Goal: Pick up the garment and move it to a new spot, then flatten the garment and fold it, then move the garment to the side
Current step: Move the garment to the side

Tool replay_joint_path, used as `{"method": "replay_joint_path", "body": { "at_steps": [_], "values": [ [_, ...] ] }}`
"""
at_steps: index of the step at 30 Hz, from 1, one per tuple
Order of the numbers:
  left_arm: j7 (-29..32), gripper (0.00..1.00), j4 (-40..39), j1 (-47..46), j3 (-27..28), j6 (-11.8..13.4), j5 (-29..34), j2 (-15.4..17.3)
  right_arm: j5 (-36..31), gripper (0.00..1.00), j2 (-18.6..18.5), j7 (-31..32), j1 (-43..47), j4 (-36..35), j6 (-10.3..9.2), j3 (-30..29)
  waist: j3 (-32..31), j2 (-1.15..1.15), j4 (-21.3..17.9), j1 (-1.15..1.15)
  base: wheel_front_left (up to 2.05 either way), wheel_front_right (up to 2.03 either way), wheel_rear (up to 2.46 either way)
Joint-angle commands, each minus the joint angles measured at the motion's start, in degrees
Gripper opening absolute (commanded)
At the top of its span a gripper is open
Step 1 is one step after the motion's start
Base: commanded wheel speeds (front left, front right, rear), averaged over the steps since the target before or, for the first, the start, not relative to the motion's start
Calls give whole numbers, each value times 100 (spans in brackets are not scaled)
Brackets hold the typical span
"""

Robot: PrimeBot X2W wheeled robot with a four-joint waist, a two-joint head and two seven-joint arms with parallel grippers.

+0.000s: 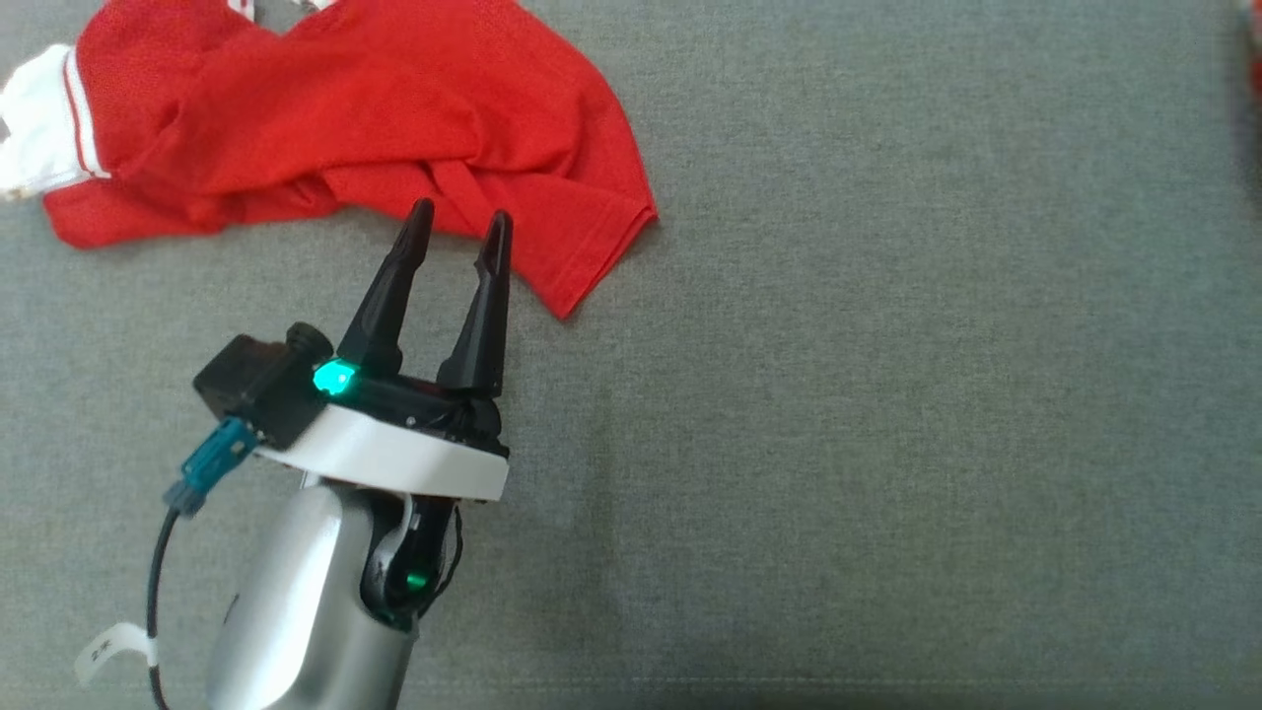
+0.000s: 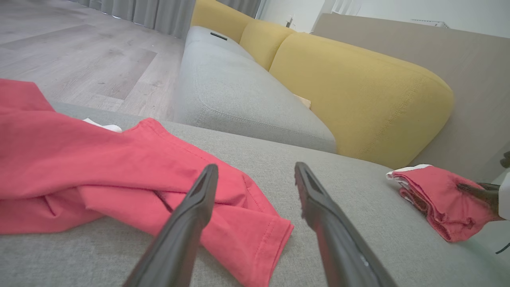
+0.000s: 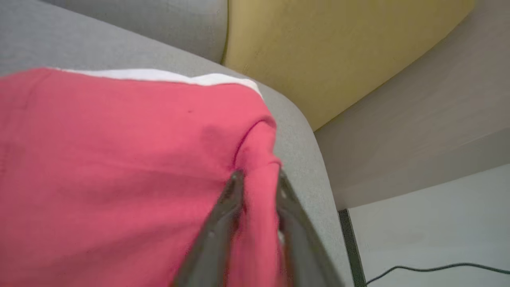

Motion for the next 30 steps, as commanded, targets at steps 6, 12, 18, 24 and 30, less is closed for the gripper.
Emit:
{"method": "replay_joint_path", "body": {
  "at_steps": [6, 12, 18, 24, 30],
  "values": [
    [-69, 100, -150, -25, 265, -36, -104, 44, -255, 100, 161, -339, 242, -581, -5, -87, -379, 0, -77, 0, 0, 0, 0],
    [-69, 100, -181, 155, 457, -36, -101, 44, 5, 100, 879, -884, 556, -1160, -5, -75, -971, 0, -139, 0, 0, 0, 0],
    [-69, 100, -318, 352, 622, -36, 101, 44, 697, 100, 1635, -1524, 1144, -1951, -5, 230, -1471, 0, -166, 0, 0, 0, 0],
    [-69, 100, -279, 659, 823, -19, 141, 44, 1182, 100, 2286, -1906, 1921, -2470, -5, 414, -1919, 0, -229, 0, 0, 0, 0],
    [-69, 100, -166, 1008, 947, -23, 245, 44, 1343, 100, 2750, -2293, 2659, -2744, -5, 485, -2180, 0, -235, 0, 0, 0, 0]
  ]
}}
